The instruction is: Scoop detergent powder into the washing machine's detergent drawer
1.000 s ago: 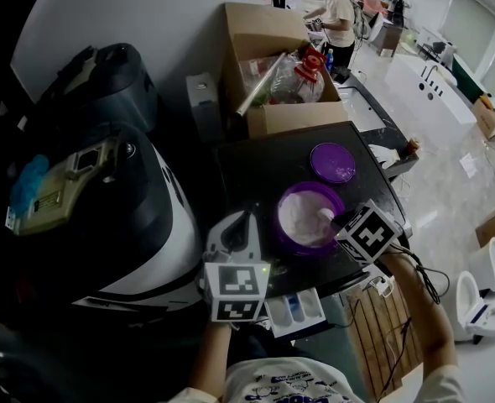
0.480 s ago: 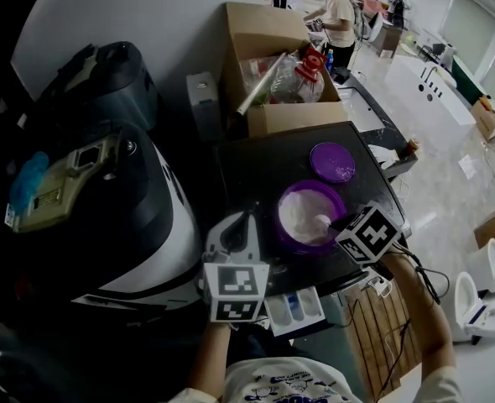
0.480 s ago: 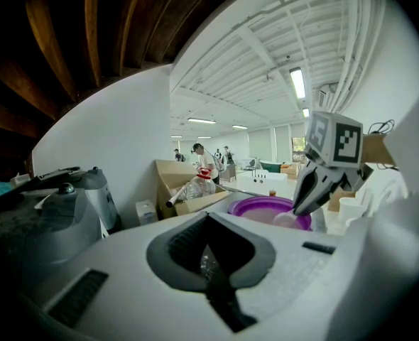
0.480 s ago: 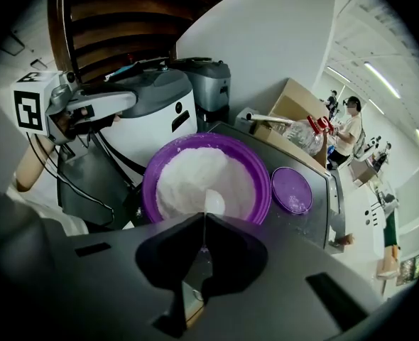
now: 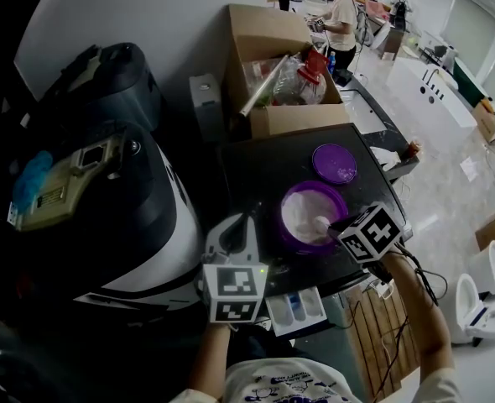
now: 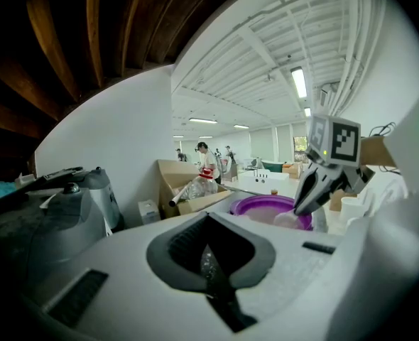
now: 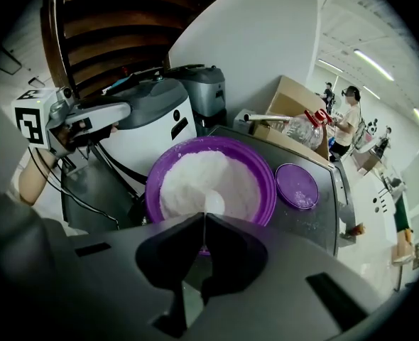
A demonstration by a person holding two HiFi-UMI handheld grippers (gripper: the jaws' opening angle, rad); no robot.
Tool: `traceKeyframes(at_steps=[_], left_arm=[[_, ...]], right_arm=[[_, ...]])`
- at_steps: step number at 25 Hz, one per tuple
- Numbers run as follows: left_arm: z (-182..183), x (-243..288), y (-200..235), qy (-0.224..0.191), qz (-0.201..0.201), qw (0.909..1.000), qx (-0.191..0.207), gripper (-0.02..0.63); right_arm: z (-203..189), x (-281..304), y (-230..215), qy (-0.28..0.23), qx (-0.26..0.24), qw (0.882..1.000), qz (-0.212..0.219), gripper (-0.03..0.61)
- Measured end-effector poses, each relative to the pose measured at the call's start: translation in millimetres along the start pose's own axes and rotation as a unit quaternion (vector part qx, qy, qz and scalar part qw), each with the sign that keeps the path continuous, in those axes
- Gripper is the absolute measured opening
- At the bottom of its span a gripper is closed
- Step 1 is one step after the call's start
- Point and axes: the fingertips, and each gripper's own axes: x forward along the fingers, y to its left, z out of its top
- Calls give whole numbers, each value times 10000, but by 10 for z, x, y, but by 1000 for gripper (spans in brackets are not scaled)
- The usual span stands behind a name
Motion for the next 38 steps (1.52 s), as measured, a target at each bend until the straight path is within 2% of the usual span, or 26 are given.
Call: traceKeyframes(at_steps=[5, 8, 11, 17, 21, 24, 27, 33, 35, 38], left_arm=[[-10, -14, 21, 1, 28, 10000, -10, 2], [-8, -12, 33, -10, 45, 10000, -24, 2], [12, -13, 40, -33, 56, 10000, -22, 2], [64, -20, 30, -88, 80, 9999, -27, 2], [80, -18, 12, -113, 86, 9999, -27, 2], [97, -28, 7, -136, 98, 9999, -25, 2], [122, -30, -21, -161, 107, 9998, -22, 2], [147, -54, -86, -194, 116, 9997, -16, 2], [153, -71, -105, -198, 118, 9997, -7, 2], [153, -100, -124, -202, 138, 9997, 5, 2]], right_arm=[[5, 2, -24, -276, 636, 9972, 281, 20], [37, -2, 15, -502, 1102, 9907, 615, 20], [64, -11, -11, -745, 1518, 9829, 729, 20], [134, -57, 26, -1296, 2392, 9549, 1193, 20], [189, -103, 9, -1727, 2962, 9291, 1386, 20], [247, -151, 14, -2074, 3412, 9032, 1576, 20], [314, -202, 37, -2411, 3888, 8688, 1893, 20], [372, -328, 87, -2943, 4824, 7795, 2702, 20], [378, -363, 121, -3090, 5037, 7480, 3022, 20], [371, -414, 172, -3274, 5273, 7072, 3386, 20]])
